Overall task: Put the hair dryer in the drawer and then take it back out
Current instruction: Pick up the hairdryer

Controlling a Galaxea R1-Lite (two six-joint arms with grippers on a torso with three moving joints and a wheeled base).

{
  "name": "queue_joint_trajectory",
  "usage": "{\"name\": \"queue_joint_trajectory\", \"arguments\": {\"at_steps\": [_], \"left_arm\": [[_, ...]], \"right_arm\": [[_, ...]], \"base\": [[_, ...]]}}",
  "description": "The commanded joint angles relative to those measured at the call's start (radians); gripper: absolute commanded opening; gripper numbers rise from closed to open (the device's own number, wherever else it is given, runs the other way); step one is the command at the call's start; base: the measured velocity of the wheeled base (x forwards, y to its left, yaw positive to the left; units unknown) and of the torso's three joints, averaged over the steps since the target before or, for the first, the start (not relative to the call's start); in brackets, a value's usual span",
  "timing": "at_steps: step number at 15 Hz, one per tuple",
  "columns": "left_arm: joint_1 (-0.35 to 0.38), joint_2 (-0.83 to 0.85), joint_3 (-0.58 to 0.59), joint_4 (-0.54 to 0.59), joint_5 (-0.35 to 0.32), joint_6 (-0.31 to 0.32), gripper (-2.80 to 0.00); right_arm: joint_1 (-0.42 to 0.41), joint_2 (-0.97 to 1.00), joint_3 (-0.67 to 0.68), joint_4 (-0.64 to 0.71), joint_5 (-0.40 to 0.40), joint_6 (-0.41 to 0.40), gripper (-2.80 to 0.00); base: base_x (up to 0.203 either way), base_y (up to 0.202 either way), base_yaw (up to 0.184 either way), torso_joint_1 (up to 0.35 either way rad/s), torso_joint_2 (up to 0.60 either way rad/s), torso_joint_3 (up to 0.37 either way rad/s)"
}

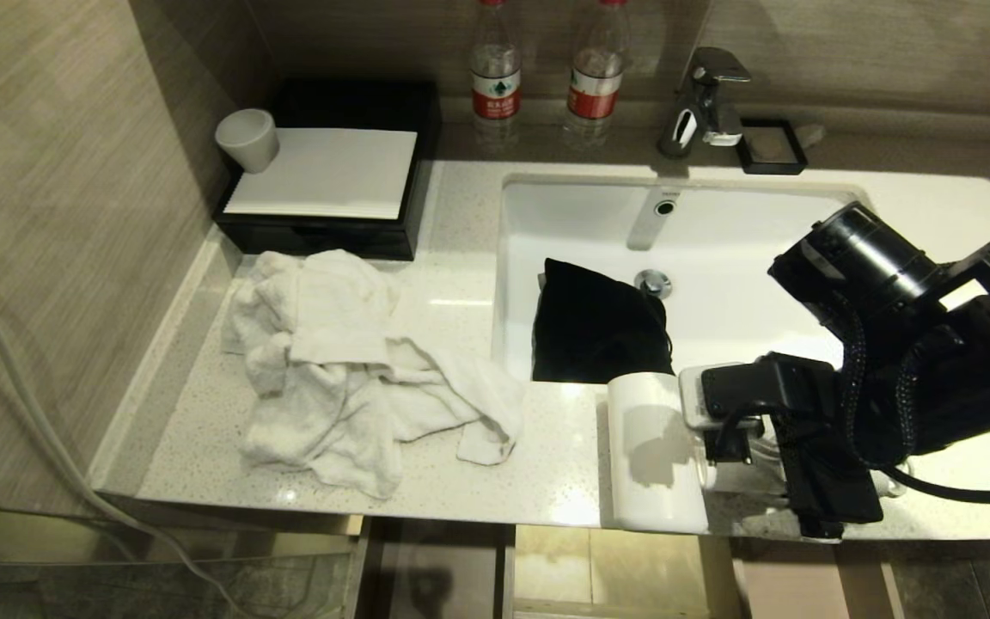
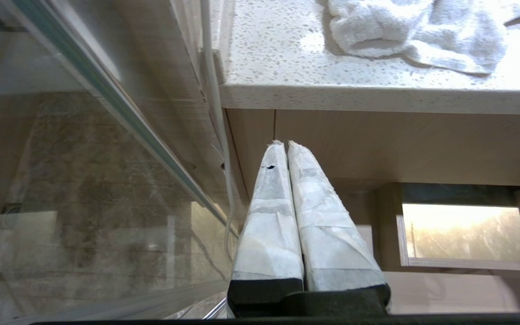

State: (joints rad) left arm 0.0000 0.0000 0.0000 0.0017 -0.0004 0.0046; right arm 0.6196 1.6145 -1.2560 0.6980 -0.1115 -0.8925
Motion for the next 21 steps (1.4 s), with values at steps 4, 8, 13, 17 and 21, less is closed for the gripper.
{"name": "queue_joint_trajectory", "arguments": {"at_steps": [4,8,13,17,21], "left_arm": [[0.000,0.000,0.002,0.000,0.000,0.000,-2.80],[0.000,0.000,0.002,0.000,0.000,0.000,-2.80],[0.000,0.000,0.002,0.000,0.000,0.000,-2.80],[0.000,0.000,0.002,0.000,0.000,0.000,-2.80],[0.000,0.000,0.002,0.000,0.000,0.000,-2.80]], "right_arm": [[0.025,0.025,0.001,-0.024,0.002,0.025,0.00],[0.037,0.033,0.010,-0.054,0.007,0.027,0.00],[0.046,0.042,0.049,-0.130,0.007,0.029,0.00],[0.046,0.074,0.063,-0.182,0.008,0.029,0.00],[0.046,0.076,0.063,-0.187,0.009,0.029,0.00]], "base": [[0.000,0.000,0.000,0.000,0.00,0.000],[0.000,0.000,0.000,0.000,0.00,0.000],[0.000,0.000,0.000,0.000,0.00,0.000],[0.000,0.000,0.000,0.000,0.00,0.000],[0.000,0.000,0.000,0.000,0.00,0.000]]}}
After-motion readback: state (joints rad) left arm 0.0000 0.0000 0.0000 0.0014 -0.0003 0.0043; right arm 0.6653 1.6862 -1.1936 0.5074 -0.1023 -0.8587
